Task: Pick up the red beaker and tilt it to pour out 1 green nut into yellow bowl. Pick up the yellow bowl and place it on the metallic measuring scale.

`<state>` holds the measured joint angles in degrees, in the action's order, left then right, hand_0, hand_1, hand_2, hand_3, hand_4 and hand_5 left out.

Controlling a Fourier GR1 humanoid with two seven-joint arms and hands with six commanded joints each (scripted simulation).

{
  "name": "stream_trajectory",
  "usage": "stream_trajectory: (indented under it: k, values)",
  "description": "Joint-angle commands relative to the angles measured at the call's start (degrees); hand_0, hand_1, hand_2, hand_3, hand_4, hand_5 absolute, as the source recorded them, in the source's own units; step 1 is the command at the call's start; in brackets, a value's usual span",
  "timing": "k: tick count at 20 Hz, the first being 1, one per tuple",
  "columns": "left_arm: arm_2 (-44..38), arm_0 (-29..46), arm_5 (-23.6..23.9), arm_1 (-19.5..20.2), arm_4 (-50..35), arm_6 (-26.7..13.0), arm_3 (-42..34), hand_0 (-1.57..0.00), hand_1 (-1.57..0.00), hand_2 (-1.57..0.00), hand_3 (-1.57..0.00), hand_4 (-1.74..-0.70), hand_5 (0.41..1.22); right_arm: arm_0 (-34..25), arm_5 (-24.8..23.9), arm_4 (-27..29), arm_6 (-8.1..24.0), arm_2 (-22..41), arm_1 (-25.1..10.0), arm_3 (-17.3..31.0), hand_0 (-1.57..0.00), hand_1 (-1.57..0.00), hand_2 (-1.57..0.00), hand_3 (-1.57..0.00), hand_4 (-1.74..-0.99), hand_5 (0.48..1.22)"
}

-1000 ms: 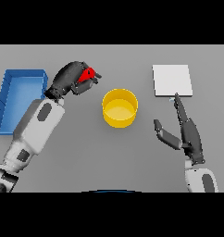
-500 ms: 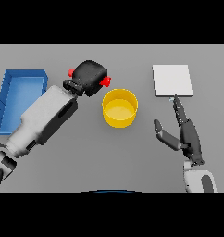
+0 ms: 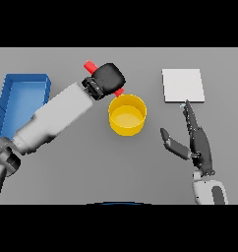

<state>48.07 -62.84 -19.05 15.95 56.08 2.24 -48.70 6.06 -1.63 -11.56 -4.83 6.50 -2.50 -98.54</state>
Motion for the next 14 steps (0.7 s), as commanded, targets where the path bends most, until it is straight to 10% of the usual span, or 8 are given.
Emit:
stream_trajectory:
  k: [1,14]
  values:
    - [1.01,-1.45,-0.09,-0.79,1.26,0.23,1.3,-1.57,-1.57,-1.57,-1.5,-1.73,1.22,-0.25,-0.52,-0.9,0.36,0.39,0.35,0.56,0.0,0.0,0.0,0.0,-1.213,0.591]
    - [14.77,-8.82,2.04,-0.37,15.56,8.34,4.24,-1.57,-1.57,-1.57,-1.57,-1.73,1.221,-0.24,-0.38,-0.53,-0.87,-0.13,-0.39,-0.18,0.0,0.0,0.0,0.0,-1.136,0.578]
